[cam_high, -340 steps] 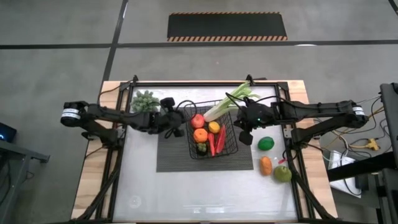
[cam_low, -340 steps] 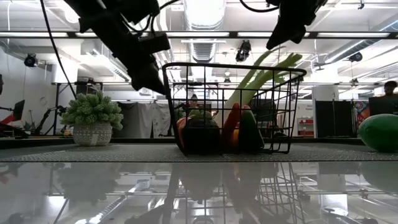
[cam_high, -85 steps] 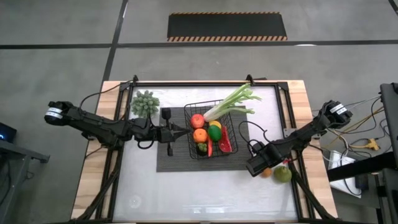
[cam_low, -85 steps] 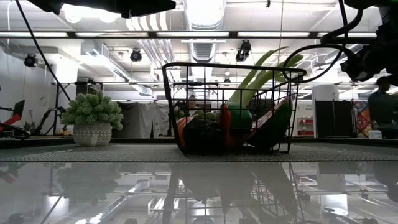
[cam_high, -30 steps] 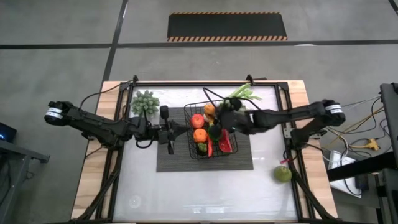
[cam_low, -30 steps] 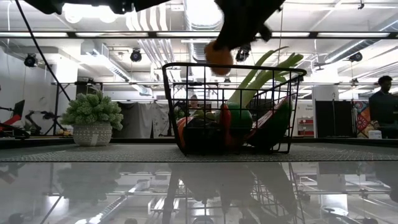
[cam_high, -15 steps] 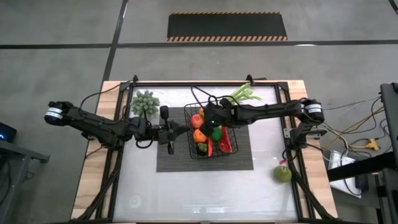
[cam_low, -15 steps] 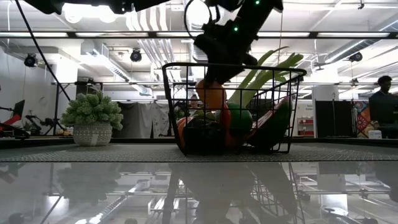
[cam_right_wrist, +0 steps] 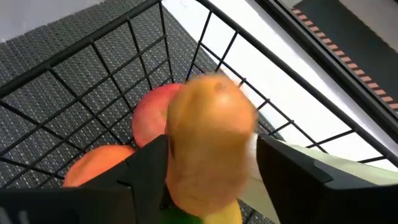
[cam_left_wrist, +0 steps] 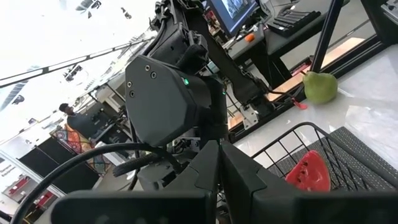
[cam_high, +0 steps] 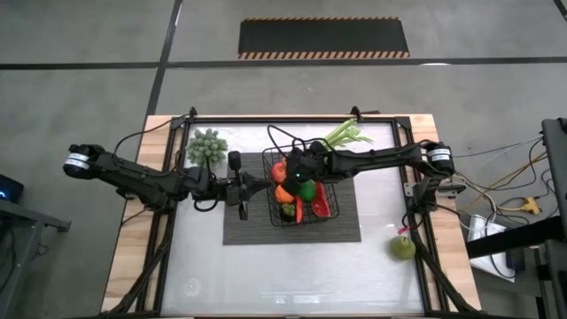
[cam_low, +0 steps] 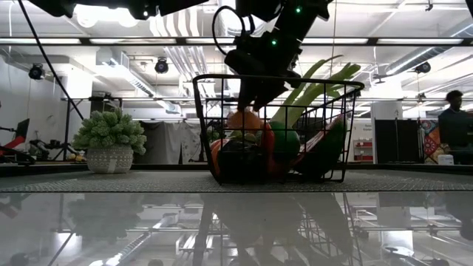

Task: Build produce basket
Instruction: Put the potato into the wire basket, then put the pear into the wire basket

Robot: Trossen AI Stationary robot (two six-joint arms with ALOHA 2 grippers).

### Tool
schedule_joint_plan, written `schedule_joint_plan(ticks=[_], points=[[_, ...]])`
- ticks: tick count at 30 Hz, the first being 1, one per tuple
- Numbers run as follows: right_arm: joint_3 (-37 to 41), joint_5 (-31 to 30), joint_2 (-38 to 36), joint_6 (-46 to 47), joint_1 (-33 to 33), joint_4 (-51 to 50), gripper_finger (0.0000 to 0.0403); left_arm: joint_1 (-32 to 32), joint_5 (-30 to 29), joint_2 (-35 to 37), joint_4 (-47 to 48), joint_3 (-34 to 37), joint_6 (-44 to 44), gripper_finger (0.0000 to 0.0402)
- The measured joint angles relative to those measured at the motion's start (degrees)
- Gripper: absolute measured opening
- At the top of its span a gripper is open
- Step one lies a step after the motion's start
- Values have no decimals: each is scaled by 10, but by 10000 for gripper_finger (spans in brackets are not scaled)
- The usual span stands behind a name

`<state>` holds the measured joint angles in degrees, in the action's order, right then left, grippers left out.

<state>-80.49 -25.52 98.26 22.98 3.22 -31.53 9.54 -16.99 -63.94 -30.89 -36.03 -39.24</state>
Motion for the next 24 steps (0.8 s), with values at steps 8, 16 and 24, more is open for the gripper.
schedule_joint_plan(ticks=[8, 16, 24], points=[[-7, 0, -6, 0, 1, -8, 273, 0, 0, 0, 2, 0, 1, 0], [-37, 0, -10, -11, 0, -47, 283, 0, 0, 0, 3, 0, 11, 0], [-43, 1, -79, -64, -34, -90, 246, 0, 0, 0, 7, 0, 14, 0]])
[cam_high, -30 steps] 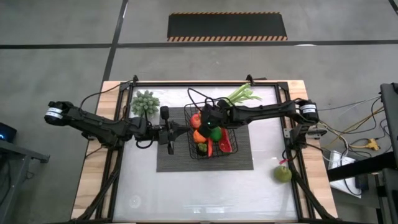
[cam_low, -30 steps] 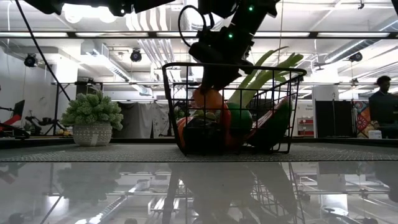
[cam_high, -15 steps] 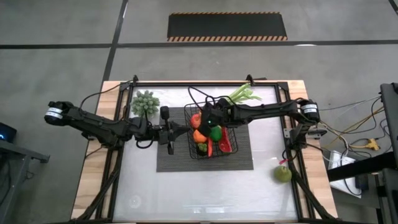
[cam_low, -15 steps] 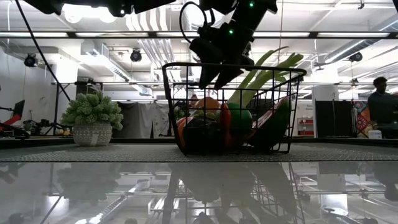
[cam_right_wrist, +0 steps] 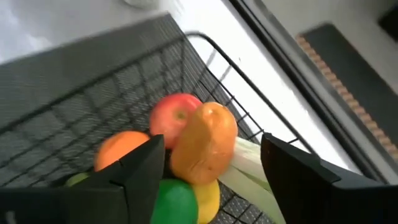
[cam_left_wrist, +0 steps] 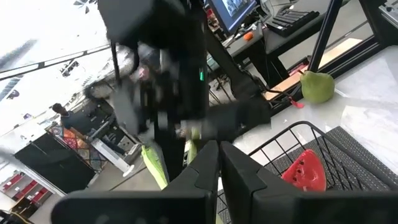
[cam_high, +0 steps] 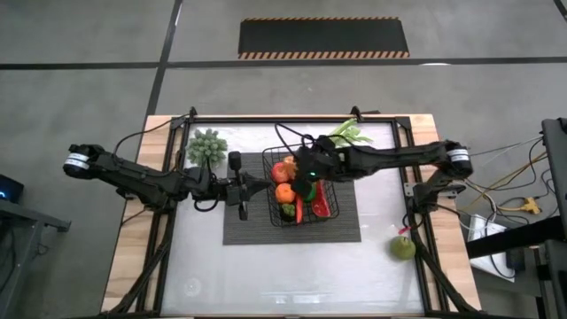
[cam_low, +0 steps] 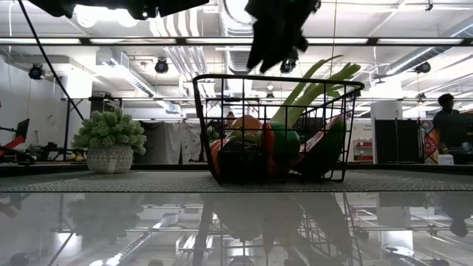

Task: Build produce basket
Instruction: Put the pear into the wire basket

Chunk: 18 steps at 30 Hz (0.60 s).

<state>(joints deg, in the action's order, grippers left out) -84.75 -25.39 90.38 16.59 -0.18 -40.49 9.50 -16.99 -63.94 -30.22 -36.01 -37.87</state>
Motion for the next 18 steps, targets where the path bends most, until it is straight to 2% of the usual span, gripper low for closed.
schedule_joint_plan(ticks=[3, 12, 18], points=[[17, -1, -36, -10, -30, 7, 223, 0, 0, 0, -1, 0, 0, 0], [139, 1, -73, -109, -121, 172, 164, 0, 0, -1, -2, 0, 2, 0], [159, 4, -76, -123, -172, 178, 136, 0, 0, -1, -4, 0, 2, 0]])
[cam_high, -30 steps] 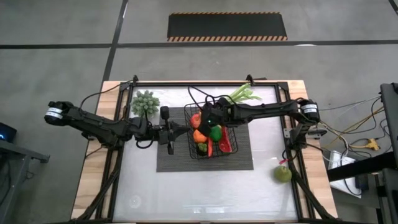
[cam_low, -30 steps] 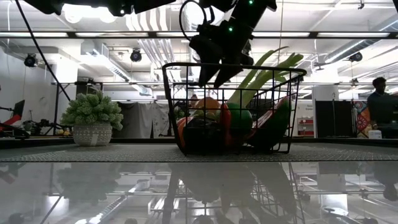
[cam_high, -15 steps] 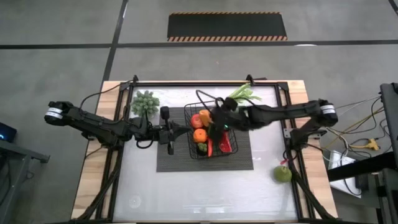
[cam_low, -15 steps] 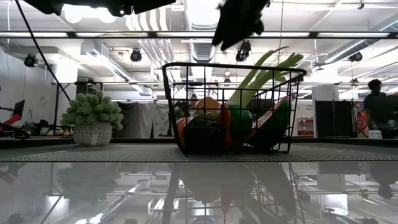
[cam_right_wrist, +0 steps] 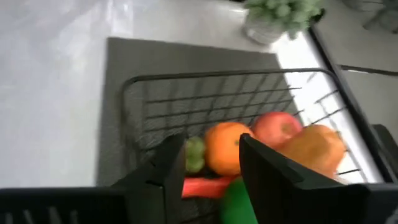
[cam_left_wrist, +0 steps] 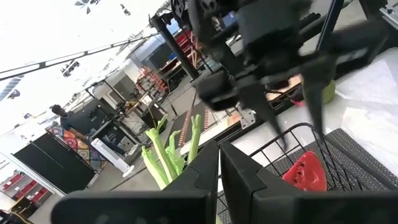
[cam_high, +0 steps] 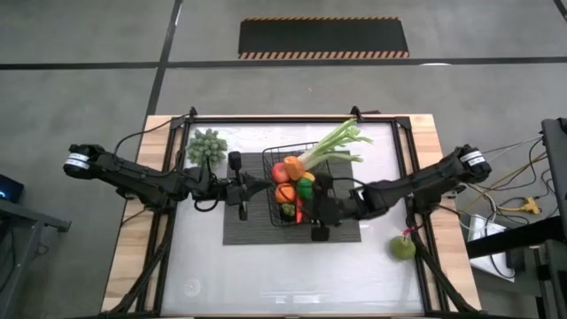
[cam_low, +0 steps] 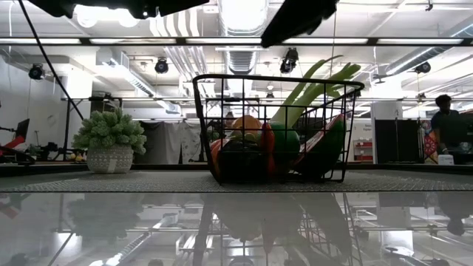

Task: Build produce basket
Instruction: Put the pear into the wire basket

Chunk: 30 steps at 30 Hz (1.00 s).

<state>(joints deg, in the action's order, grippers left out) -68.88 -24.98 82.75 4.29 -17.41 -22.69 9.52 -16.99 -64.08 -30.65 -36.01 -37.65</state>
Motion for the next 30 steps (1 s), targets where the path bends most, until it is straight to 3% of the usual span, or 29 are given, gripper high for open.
schedule_joint_plan(ticks=[7, 15, 19, 23, 26, 30], points=[[-1, 61, -30, 101, -42, -55, 111, 0, 0, -1, -1, 0, 3, 0], [0, 89, -84, 440, -51, -234, 108, 0, 0, -1, -1, 0, 4, 0], [0, 128, -97, 625, -54, -354, 148, 0, 0, -1, -1, 0, 4, 0], [1, 195, -95, 744, -61, -470, 207, 0, 0, -1, 0, 0, 4, 0], [11, 248, -85, 810, -64, -558, 251, 0, 0, -1, 0, 0, 4, 0], [45, 348, -74, 851, -64, -594, 300, 0, 0, -1, 3, 0, 4, 0]])
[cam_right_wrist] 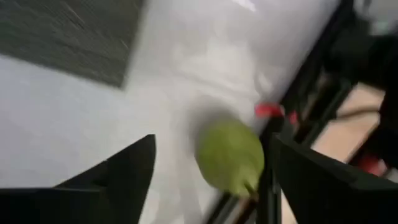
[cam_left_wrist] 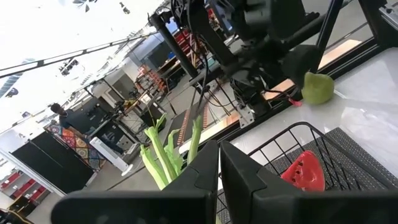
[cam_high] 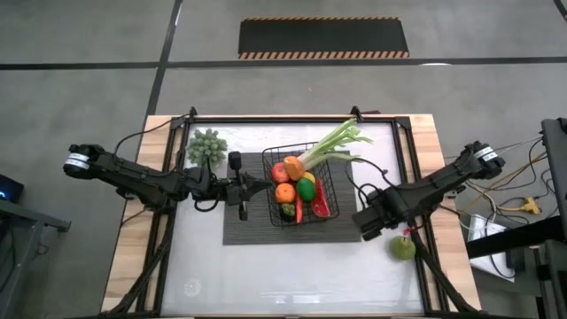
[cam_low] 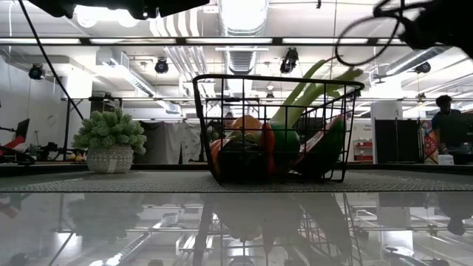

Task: Build produce basket
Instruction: Put the pear into the wire basket

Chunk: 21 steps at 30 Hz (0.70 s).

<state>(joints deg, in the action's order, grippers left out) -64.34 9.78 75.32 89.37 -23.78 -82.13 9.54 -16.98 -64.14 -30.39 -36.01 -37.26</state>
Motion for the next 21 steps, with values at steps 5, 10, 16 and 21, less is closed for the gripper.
schedule_joint_plan(ticks=[5, 10, 16, 21], points=[[39, 105, 17, -9, 0, 9, 344, 0, 0, 0, 0, 0, 0, 0], [39, 128, 16, -13, -9, 4, 360, 0, 0, 0, 4, 0, 0, 0], [26, 144, 6, 38, -44, 0, 357, 0, 0, 0, 5, 0, 0, 0], [32, 148, 4, 78, -85, 1, 357, 0, 0, 0, 6, 0, 0, 0]])
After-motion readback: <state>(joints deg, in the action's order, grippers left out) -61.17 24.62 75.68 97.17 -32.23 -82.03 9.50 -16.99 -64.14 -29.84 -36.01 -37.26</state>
